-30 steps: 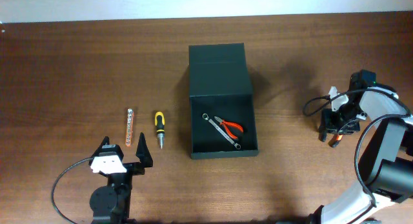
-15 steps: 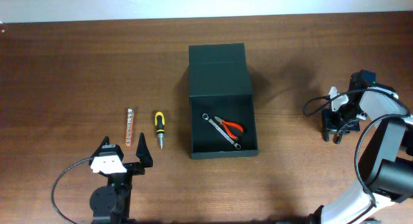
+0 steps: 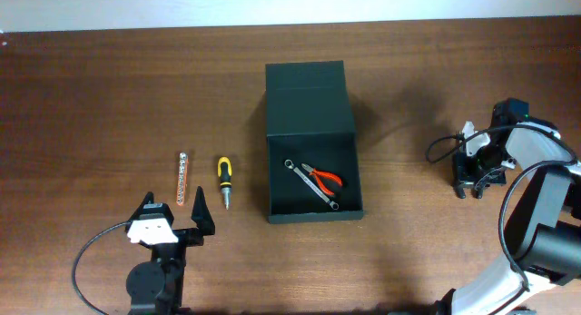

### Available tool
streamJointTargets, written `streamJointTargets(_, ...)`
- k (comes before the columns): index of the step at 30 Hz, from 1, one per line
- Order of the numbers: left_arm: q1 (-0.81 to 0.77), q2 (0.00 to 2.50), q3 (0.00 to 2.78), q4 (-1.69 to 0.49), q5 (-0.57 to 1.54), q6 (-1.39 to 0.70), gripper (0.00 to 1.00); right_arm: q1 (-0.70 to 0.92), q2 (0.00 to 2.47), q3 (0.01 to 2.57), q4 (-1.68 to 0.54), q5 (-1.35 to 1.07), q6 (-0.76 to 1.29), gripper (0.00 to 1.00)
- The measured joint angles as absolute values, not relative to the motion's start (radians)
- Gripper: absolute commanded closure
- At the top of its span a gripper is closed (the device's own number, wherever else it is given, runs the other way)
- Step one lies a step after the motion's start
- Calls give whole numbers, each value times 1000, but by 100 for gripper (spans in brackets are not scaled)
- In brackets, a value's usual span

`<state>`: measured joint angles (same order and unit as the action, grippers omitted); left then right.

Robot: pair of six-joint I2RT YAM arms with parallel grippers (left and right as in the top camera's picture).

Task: Pack container
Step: 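Lower and close the right gripper on the orange pliers' handles, then lift the orange pliers and carry them left over the box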

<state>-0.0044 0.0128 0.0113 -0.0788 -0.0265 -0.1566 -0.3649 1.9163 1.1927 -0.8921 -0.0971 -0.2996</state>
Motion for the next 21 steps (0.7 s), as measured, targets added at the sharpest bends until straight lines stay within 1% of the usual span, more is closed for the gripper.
streamJointTargets(8,-4,13,11,-79,-27,-156,1,-365,1916,1195,-896,-97,-299,96)
streamJointTargets(13,-4,13,11,-79,-27,-157,1,-365,1920,1224,-944,-96,-299,96)
streamJointTargets(21,-4,13,11,-79,-27,-156,1,-365,1926,1422,-1060,-101,-300,96)
